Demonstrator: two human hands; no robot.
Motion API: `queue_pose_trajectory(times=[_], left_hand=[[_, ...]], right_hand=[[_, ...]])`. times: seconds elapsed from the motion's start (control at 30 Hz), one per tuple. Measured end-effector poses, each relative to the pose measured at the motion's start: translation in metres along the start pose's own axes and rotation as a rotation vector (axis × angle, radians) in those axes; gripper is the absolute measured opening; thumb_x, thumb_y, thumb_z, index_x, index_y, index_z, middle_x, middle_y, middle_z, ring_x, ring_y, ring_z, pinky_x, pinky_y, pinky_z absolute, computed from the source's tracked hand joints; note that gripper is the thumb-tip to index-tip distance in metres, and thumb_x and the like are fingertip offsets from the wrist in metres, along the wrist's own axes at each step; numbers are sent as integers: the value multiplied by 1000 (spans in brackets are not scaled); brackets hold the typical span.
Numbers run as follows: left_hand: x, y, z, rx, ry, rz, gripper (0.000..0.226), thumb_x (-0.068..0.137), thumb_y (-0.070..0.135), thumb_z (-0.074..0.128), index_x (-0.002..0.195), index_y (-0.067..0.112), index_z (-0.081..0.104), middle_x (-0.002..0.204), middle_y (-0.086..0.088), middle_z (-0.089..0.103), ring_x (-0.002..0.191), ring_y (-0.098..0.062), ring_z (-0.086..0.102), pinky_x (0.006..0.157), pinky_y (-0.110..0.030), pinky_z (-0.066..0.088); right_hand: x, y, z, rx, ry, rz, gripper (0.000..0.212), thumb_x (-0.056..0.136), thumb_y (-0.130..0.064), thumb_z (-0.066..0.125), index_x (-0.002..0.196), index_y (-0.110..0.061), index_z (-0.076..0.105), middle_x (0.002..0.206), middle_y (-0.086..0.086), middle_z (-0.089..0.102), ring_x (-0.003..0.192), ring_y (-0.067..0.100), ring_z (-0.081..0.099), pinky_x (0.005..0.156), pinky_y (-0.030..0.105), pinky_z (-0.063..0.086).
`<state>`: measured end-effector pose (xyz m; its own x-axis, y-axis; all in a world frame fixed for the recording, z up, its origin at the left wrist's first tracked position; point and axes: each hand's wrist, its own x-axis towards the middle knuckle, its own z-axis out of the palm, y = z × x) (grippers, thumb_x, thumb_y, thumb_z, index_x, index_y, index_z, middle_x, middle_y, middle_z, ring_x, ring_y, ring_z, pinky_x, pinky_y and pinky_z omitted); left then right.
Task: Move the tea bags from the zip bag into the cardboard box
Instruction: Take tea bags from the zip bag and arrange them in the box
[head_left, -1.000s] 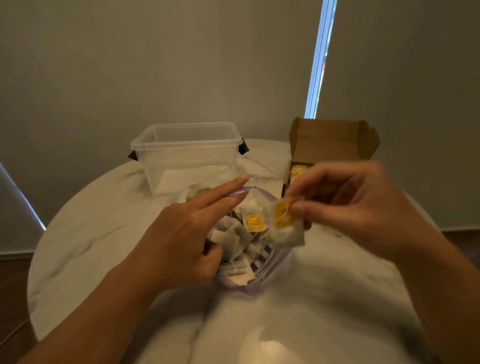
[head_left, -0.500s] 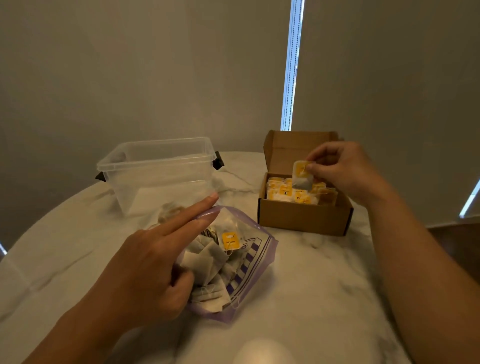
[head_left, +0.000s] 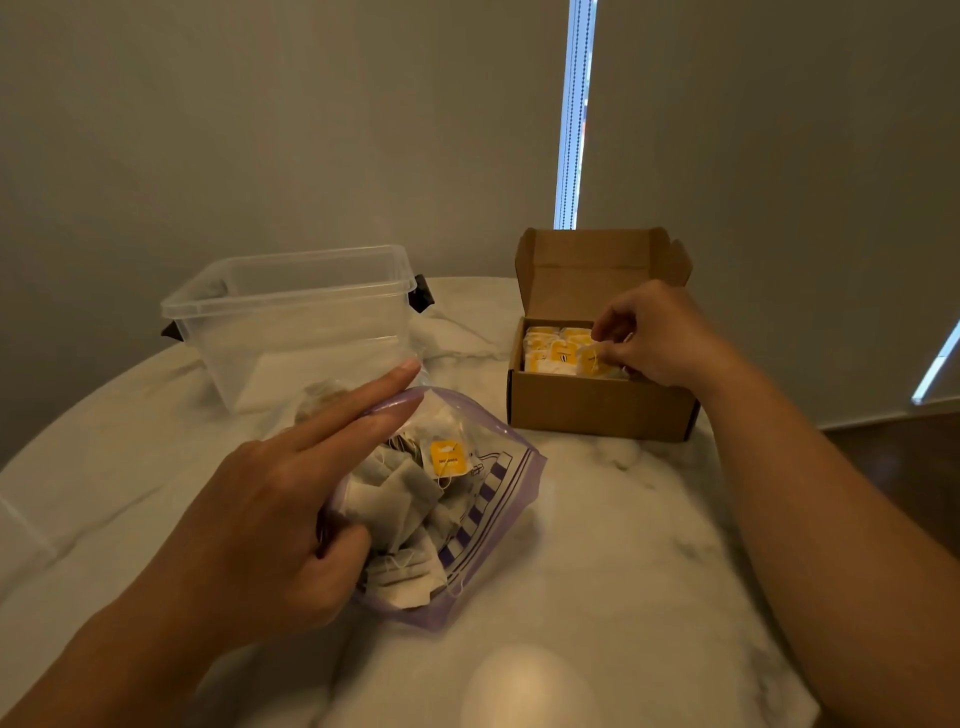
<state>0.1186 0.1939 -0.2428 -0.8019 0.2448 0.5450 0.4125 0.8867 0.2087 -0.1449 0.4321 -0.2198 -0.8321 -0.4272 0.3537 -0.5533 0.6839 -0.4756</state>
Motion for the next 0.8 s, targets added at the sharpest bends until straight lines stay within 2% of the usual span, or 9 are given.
queue_pose_trajectory(times=[0.1,0.27,0.37,0.43,0.5,0.57,0.67,0.73,0.8], left_hand=[[0,0,0,-1,-6,9,78,68,20,45,146,26,47,156,17,36,38,-8,39,38,-22,40],[-1,-2,0,11,-5,-5,78,67,21,44,145,24,49,156,16,37,41,-5,40,41,-22,42],[-1,-2,0,5,2,-4,78,67,20,44,145,21,49,156,15,37,45,0,42,44,-18,41],[-1,-1,1,10,4,-10,77,68,21,45,144,21,50,156,16,37,43,-5,43,43,-19,42],[0,-1,1,15,10,-24,76,69,22,44,145,21,50,156,16,37,42,-7,43,44,-17,41],[1,-1,3,13,19,-31,76,69,23,44,145,21,49,156,16,37,45,-5,45,46,-14,41],[4,0,4,14,31,-37,75,70,24,43,145,19,49,156,15,37,45,-6,46,47,-12,40],[6,1,5,28,44,-37,75,71,22,45,145,17,49,157,13,36,45,-5,48,46,-12,41],[8,3,6,44,69,-31,75,71,19,47,146,15,48,157,10,36,54,3,53,49,-16,49]], right_hand=[[4,3,2,-106,30,-2,17,78,-11,80,94,-16,74,88,1,68,74,10,63,56,18,46],[8,5,5,-191,51,29,17,76,-10,80,92,-15,74,89,6,68,84,20,65,71,34,57],[5,3,1,-206,142,52,23,78,-12,79,99,-12,73,94,9,70,87,22,64,71,28,49],[-4,-4,-6,-197,231,30,25,80,-14,77,105,-11,72,97,9,70,83,19,61,71,26,43],[-22,-20,-15,-142,293,-34,24,83,-16,75,105,-11,72,93,5,70,78,14,61,69,23,44],[-47,-43,-21,-44,323,-118,19,83,-20,75,101,-15,72,85,-5,66,71,4,60,65,14,44],[-91,-79,-22,160,269,-232,11,81,-24,76,91,-24,73,77,-18,64,68,-1,63,60,7,48],[-118,-99,-14,306,161,-265,10,79,-21,77,88,-25,74,76,-17,67,70,0,65,62,9,50],[-140,-116,-3,367,24,-257,13,80,-19,76,90,-26,74,76,-16,68,72,-2,66,63,8,50]])
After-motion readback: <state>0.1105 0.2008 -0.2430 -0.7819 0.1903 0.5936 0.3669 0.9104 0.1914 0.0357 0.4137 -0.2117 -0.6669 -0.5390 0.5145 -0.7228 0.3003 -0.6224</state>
